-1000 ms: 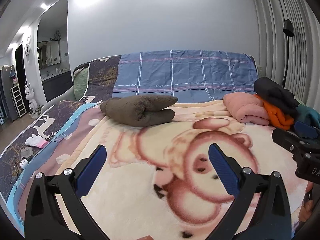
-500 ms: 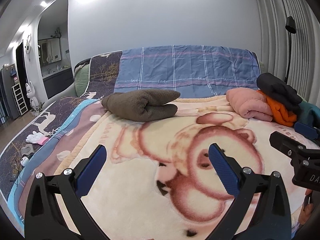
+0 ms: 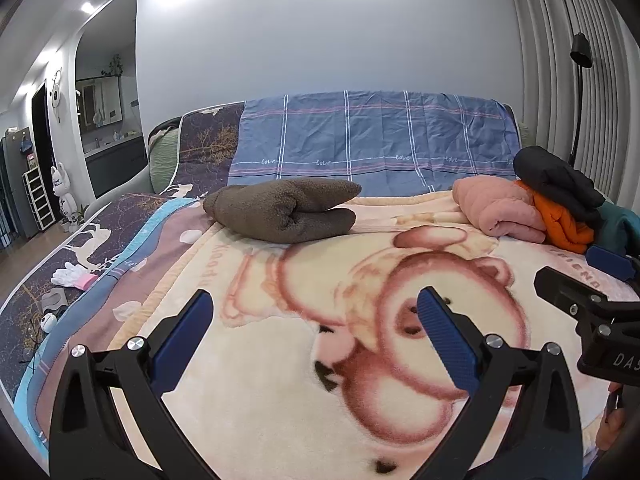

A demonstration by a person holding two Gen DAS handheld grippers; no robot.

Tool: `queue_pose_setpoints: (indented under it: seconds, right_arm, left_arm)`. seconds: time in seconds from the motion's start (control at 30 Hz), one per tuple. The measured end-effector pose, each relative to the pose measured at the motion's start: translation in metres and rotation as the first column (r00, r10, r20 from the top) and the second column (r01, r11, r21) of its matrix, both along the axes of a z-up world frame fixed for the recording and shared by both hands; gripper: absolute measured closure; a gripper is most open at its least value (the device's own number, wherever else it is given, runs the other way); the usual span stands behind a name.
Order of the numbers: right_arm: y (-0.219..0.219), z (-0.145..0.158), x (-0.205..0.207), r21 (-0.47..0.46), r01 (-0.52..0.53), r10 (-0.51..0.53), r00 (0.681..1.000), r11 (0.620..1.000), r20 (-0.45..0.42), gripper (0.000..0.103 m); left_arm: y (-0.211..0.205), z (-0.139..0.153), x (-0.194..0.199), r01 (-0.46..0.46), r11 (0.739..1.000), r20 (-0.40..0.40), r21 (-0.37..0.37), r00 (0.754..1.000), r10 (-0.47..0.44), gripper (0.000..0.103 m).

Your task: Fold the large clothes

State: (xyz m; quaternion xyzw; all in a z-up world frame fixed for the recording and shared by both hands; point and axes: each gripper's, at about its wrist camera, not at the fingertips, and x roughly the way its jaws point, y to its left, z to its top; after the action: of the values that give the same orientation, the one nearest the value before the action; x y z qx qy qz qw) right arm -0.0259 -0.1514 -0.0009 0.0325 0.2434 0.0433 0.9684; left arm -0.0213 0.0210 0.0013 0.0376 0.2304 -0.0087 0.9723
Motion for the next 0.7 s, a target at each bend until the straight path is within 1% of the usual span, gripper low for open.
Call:
queue_pose_setpoints:
  seconds: [0.7]
  right_arm:
    - [-0.0001, -0.0067, 0.0042, -0.014, -0.005, 0.005, 1.0, 1.0, -0.014, 0.002]
  left_arm:
    - [0.001, -0.0008, 0.0017, 0.001, 1.0, 0.0, 0.013, 1.0, -0.001, 0.001]
